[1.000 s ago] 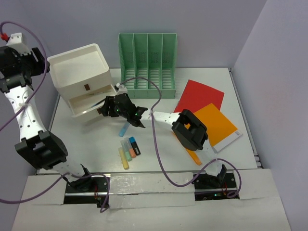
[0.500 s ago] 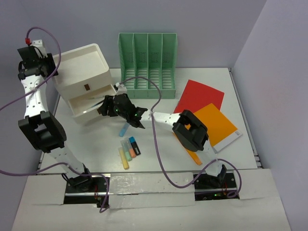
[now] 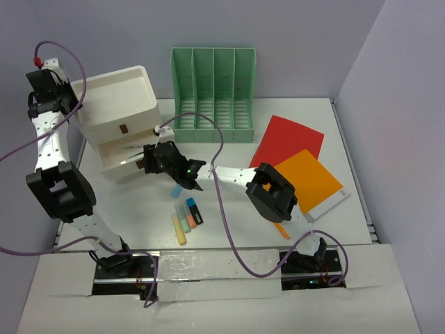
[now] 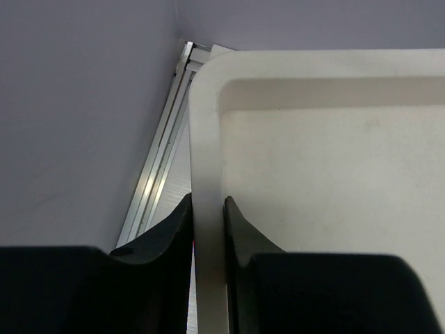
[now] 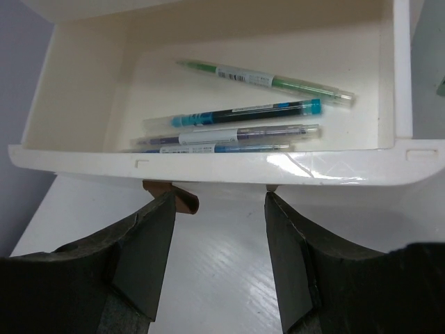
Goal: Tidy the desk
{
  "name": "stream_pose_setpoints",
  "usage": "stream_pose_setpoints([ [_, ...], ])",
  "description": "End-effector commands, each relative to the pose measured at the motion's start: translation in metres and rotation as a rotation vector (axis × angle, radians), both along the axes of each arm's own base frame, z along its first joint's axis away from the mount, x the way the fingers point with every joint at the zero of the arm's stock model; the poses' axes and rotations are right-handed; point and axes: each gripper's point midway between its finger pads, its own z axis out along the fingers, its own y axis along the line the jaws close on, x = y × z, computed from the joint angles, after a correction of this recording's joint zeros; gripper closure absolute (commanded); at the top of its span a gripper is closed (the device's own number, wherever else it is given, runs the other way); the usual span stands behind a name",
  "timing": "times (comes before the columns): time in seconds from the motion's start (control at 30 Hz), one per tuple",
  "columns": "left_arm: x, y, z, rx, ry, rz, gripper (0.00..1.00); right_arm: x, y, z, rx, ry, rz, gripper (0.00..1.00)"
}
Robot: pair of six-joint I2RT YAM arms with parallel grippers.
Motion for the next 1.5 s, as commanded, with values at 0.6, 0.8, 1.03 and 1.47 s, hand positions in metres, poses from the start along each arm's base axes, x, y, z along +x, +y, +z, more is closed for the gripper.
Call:
stream_pose_setpoints([
  [0.6, -0.044, -0.092, -0.041, -0.367, 0.128, -0.249, 1.00, 0.018, 0.035, 0.028, -0.004, -0.138, -0.169, 0.41],
  [0.8, -0.044, -0.095, -0.037, -0.376, 0.129, -0.272, 1.00, 0.041, 0.036, 0.033, -0.001, -0.166, -0.220, 0.43],
  [1.03, -0.037, -0.096, -0.035, -0.387, 0.130, -0.287, 1.00, 0.057, 0.027, 0.073, 0.066, -0.223, -0.317, 0.51],
  [1.47, -0.035, -0.097, -0.027, -0.387, 0.118, -0.298, 1.00, 0.080, 0.028, 0.043, 0.083, -0.179, -0.302, 0.60],
])
